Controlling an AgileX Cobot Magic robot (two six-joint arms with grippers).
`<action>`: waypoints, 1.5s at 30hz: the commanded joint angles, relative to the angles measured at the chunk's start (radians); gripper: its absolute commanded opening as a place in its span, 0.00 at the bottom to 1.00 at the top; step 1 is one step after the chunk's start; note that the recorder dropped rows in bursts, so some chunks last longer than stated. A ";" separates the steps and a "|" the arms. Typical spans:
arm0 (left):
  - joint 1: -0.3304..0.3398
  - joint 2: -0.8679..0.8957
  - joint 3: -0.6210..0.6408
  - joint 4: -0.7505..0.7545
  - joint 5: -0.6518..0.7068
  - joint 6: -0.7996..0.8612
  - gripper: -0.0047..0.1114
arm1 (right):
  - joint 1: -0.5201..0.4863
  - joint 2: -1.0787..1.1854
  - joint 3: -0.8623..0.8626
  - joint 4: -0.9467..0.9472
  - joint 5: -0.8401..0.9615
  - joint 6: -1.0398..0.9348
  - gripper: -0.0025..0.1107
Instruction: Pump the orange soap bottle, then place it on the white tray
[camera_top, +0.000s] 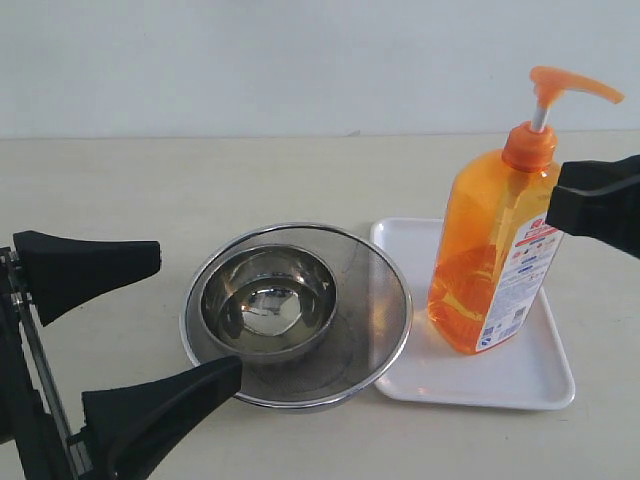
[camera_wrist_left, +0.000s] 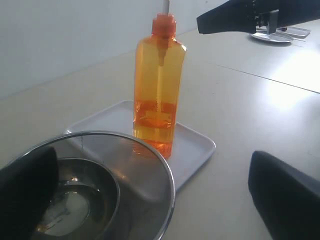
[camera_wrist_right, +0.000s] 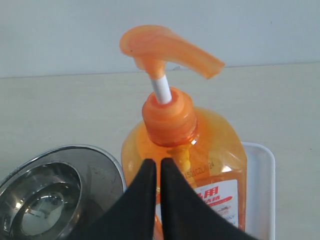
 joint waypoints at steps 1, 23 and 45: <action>0.001 -0.009 0.004 -0.011 -0.001 -0.005 0.86 | -0.003 -0.005 0.005 -0.003 0.009 -0.009 0.02; 0.180 -0.225 0.021 -0.010 0.032 -0.142 0.86 | -0.003 -0.005 0.005 -0.003 0.020 -0.008 0.02; 0.671 -0.876 0.238 -0.006 0.327 -0.327 0.86 | -0.003 -0.005 0.005 -0.003 0.023 -0.010 0.02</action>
